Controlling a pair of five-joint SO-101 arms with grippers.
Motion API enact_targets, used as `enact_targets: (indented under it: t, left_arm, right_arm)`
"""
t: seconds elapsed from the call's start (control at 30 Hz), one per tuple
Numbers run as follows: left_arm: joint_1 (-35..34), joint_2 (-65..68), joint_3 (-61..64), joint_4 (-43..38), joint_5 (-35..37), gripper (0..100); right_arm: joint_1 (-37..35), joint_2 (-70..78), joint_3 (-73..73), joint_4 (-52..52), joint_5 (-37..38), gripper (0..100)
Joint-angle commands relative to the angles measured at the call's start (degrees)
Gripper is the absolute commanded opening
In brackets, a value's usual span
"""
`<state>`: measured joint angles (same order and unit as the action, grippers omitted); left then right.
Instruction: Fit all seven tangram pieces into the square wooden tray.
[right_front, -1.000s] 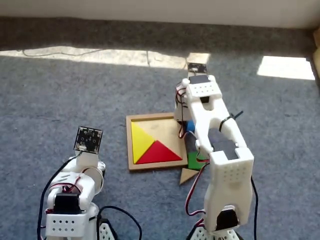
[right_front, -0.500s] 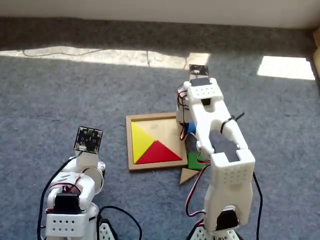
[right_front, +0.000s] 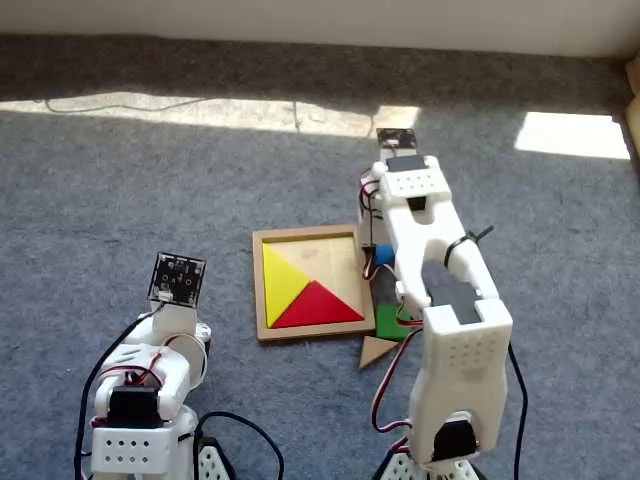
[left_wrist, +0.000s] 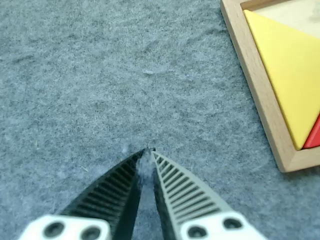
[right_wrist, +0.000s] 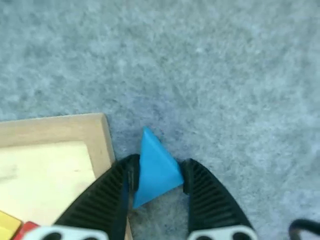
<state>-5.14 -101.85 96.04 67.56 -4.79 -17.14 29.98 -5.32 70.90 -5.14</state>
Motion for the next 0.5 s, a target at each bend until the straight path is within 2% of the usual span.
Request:
enact_targets:
  t: [0.0,0.13,0.47]
  left_arm:
    - [-0.84,-2.33,1.19,0.26,-0.18,1]
    - [-0.84,-2.33,1.19,0.26,-0.18,1]
    - [-0.84,-2.33,1.19,0.18,-0.18,1]
  right_arm:
    - [-0.92,-0.57,0.66,-1.27,1.14,1.4]
    - [-0.92,-2.33,0.66,0.31,1.49,1.4]
    - [-1.27,-17.63,5.05,1.1,1.58,1.1]
